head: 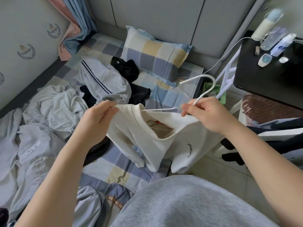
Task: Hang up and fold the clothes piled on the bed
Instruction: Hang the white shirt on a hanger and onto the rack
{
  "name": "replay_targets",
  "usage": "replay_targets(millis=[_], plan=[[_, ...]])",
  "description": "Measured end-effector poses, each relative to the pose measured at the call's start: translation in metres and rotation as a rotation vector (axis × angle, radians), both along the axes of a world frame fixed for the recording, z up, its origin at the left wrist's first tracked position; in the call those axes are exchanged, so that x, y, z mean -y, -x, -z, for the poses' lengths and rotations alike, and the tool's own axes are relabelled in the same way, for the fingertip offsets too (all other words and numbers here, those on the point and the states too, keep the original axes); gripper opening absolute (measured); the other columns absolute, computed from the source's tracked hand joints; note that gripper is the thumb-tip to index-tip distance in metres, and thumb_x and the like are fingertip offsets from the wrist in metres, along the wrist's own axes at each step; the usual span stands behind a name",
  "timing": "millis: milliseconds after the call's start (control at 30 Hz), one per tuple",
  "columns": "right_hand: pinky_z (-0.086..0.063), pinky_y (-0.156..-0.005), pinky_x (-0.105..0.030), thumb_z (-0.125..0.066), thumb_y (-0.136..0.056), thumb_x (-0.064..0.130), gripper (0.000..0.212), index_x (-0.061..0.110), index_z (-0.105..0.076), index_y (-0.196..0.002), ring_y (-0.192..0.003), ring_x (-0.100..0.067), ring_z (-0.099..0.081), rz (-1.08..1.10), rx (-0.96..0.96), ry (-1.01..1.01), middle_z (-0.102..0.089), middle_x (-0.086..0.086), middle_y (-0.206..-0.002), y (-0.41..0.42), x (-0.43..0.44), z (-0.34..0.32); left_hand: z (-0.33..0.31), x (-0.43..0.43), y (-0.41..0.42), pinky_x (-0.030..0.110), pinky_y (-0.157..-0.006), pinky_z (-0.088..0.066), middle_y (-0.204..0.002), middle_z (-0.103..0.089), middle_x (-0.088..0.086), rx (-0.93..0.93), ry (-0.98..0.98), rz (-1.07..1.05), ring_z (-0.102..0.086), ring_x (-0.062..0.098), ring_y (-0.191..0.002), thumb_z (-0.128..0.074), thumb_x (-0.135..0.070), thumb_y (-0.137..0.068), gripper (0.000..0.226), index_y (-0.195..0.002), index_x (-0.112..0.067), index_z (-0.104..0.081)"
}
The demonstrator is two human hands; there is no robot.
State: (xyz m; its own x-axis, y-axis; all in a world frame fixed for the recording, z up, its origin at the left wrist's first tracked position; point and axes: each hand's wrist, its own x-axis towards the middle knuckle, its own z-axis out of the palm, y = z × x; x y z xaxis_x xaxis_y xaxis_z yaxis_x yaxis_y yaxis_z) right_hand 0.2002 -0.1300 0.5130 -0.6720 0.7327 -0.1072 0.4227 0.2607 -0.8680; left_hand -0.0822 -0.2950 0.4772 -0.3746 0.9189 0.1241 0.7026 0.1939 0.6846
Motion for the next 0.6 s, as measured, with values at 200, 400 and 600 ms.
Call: replay_targets(millis=[200, 400, 600], plan=[[-0.028, -0.047, -0.017, -0.056, -0.093, 0.043, 0.040, 0.010, -0.074, -0.078, -0.044, -0.008, -0.028, 0.034, -0.015, -0.036, -0.029, 0.002, -0.048, -0.005, -0.002, -0.010, 0.006, -0.008, -0.009, 0.005, -0.076, -0.036, -0.089, -0.058, -0.021, -0.072, -0.020, 0.060, -0.053, 0.004, -0.081, -0.048, -0.016, -0.104, 0.016, -0.106, -0.018, -0.064], [-0.027, -0.046, -0.020, -0.055, -0.090, 0.048, 0.041, 0.013, -0.073, -0.079, -0.045, -0.016, -0.027, 0.046, -0.070, -0.014, -0.030, -0.008, -0.050, -0.014, 0.004, -0.008, 0.018, -0.010, -0.013, 0.028, -0.084, -0.039, -0.110, -0.054, -0.011, -0.045, 0.118, 0.081, -0.051, 0.012, -0.099, -0.054, -0.029, -0.100, 0.030, -0.128, -0.020, -0.059], [-0.027, -0.047, -0.013, -0.056, -0.090, 0.045, 0.039, 0.013, -0.075, -0.078, -0.043, -0.008, -0.027, 0.032, -0.070, -0.001, -0.030, 0.003, -0.047, -0.025, 0.009, -0.004, 0.039, -0.005, -0.021, 0.027, -0.069, -0.035, -0.096, -0.060, 0.001, -0.084, 0.053, -0.181, -0.053, 0.023, -0.088, -0.052, 0.004, -0.092, 0.018, -0.102, -0.008, -0.061]])
